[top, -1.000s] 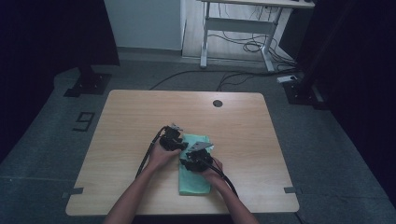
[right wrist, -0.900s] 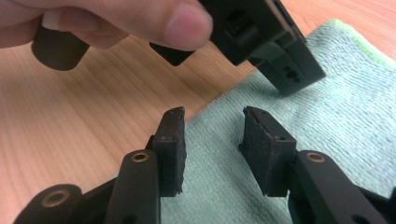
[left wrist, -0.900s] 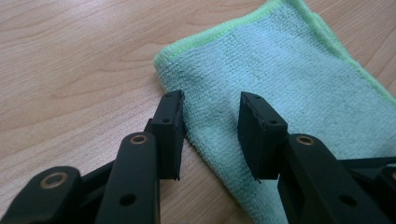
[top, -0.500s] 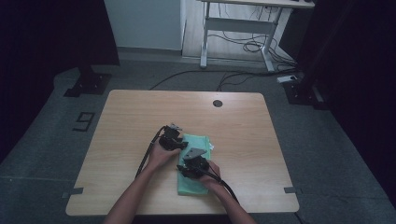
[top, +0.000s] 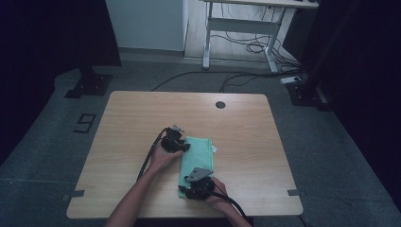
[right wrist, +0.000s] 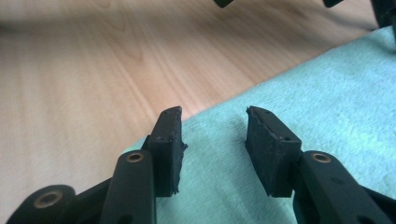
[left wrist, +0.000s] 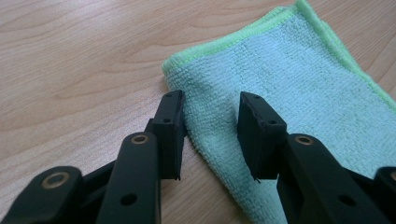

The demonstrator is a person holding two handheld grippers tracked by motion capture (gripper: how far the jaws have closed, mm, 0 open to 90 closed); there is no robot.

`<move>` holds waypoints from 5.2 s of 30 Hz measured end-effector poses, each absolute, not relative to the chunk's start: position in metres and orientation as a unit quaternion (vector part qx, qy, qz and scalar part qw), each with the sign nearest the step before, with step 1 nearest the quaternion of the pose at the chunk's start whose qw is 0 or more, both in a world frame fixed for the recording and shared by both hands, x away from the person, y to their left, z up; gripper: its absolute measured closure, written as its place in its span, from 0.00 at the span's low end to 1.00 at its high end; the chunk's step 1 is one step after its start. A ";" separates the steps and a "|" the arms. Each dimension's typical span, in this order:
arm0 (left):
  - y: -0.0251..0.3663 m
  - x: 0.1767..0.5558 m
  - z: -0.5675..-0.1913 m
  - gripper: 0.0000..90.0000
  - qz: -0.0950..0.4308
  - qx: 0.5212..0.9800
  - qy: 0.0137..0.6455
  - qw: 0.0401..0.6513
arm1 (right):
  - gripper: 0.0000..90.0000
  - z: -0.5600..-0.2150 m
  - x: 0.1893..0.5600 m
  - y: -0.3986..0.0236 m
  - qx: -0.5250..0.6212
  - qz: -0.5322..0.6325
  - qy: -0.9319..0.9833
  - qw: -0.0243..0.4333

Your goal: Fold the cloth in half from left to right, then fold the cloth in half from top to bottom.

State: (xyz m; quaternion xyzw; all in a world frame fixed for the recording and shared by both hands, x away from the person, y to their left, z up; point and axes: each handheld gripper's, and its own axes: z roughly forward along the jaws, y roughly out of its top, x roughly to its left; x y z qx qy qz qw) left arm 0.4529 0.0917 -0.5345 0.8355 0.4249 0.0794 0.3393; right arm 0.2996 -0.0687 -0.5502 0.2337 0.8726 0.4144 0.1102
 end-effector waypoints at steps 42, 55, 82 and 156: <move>0.101 0.441 -0.516 0.61 0.096 0.830 0.413 0.361 | 0.53 -0.538 0.344 -0.133 0.319 0.434 0.830 0.142; 0.108 0.441 -0.508 0.53 0.102 0.818 0.415 0.385 | 0.50 -0.528 0.385 -0.152 0.366 0.443 0.805 0.151; 0.114 0.462 -0.516 0.50 0.093 0.807 0.438 0.386 | 0.49 -0.538 0.429 -0.160 0.407 0.431 0.791 0.152; 0.101 0.468 -0.487 0.96 0.115 0.817 0.382 0.416 | 0.93 -0.507 0.457 -0.151 0.390 0.454 0.782 0.175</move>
